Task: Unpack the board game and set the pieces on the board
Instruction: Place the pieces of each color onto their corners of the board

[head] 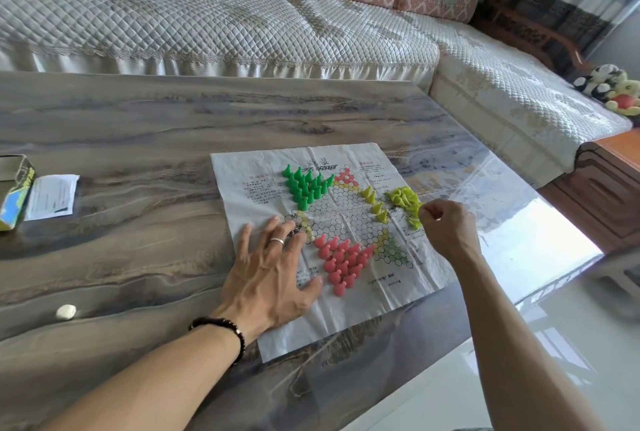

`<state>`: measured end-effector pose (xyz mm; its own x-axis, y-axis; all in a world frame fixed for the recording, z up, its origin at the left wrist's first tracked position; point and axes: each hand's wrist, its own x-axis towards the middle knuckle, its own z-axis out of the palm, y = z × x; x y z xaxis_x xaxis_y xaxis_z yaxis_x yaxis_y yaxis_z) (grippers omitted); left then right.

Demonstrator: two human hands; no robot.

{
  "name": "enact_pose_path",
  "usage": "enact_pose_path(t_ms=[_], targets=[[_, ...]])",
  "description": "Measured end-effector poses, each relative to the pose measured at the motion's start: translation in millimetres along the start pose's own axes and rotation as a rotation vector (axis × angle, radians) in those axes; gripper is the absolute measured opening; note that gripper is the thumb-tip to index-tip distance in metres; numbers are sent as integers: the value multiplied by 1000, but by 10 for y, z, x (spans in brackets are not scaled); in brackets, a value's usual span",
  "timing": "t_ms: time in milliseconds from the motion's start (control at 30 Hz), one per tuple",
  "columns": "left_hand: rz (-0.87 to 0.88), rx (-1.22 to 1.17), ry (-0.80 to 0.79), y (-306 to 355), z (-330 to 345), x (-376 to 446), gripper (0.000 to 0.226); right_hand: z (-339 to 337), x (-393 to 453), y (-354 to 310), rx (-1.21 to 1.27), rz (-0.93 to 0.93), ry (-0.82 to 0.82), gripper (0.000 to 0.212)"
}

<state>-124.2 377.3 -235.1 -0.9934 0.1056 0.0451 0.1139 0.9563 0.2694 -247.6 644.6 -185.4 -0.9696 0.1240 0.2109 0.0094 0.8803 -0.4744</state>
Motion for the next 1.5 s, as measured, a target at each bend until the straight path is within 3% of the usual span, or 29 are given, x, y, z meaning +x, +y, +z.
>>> enact_pose_path(t_ms=[333, 500, 833, 933, 1033, 1200, 1500], targets=[[-8, 0, 1, 6, -4, 0, 81, 145, -26, 60, -178, -106, -73, 14], [-3, 4, -1, 0, 6, 5, 81, 136, 20, 90, -198, -69, -119, 10], [-5, 3, 13, 0, 17, 7, 81, 149, -55, -6, 143, 2, -161, 7], [-3, 0, 17, 3, 7, 5, 81, 219, -79, -9, 222, 33, -179, 20], [-3, 8, 9, 3, 6, 6, 82, 254, -102, -12, 208, 13, -183, 20], [0, -2, 13, 1, 6, 8, 81, 270, -125, -41, 152, -85, -183, 3], [1, 8, 7, 5, 5, 10, 81, 290, -91, -14, 112, -119, -199, 5]])
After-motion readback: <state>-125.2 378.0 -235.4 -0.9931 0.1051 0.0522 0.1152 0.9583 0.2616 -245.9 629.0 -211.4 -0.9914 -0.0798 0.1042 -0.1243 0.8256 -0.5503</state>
